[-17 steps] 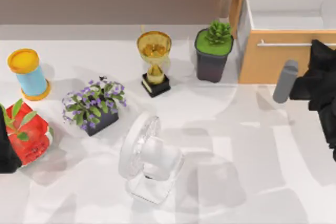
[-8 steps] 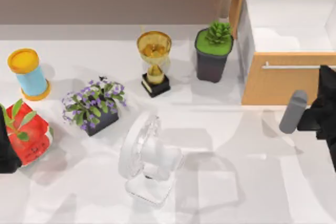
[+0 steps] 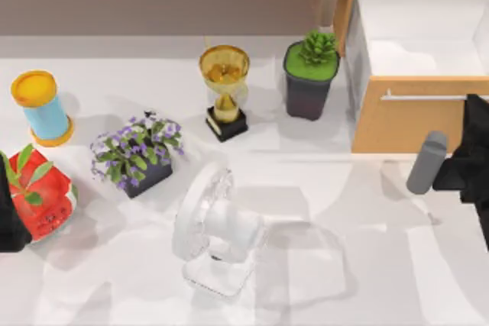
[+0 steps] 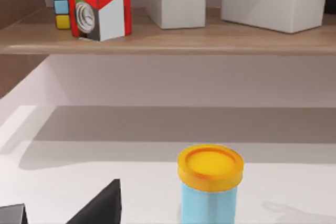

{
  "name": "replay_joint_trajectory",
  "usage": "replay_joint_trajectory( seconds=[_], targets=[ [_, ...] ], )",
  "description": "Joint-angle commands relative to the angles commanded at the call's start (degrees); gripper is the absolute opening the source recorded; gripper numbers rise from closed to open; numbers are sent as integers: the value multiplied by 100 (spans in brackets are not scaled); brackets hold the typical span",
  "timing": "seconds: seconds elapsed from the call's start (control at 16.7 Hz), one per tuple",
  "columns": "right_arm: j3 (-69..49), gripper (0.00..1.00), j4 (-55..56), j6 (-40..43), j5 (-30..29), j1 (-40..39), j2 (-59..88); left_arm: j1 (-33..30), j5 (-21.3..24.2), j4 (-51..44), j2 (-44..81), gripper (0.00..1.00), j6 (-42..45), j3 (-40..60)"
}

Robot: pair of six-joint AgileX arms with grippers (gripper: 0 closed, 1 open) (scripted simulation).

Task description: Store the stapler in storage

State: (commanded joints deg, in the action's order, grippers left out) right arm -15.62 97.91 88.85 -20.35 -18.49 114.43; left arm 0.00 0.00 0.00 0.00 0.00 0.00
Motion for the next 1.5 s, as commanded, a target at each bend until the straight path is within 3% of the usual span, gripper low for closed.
replay_joint_trajectory(
  seconds=[0.48,1.5],
  targets=[
    [0,98,0,0,0,0,0,0,0,0,0,100,0,0],
    [417,100,373,-3,-185,-183,-49,0,0,0,0,100,0,0]
  ],
)
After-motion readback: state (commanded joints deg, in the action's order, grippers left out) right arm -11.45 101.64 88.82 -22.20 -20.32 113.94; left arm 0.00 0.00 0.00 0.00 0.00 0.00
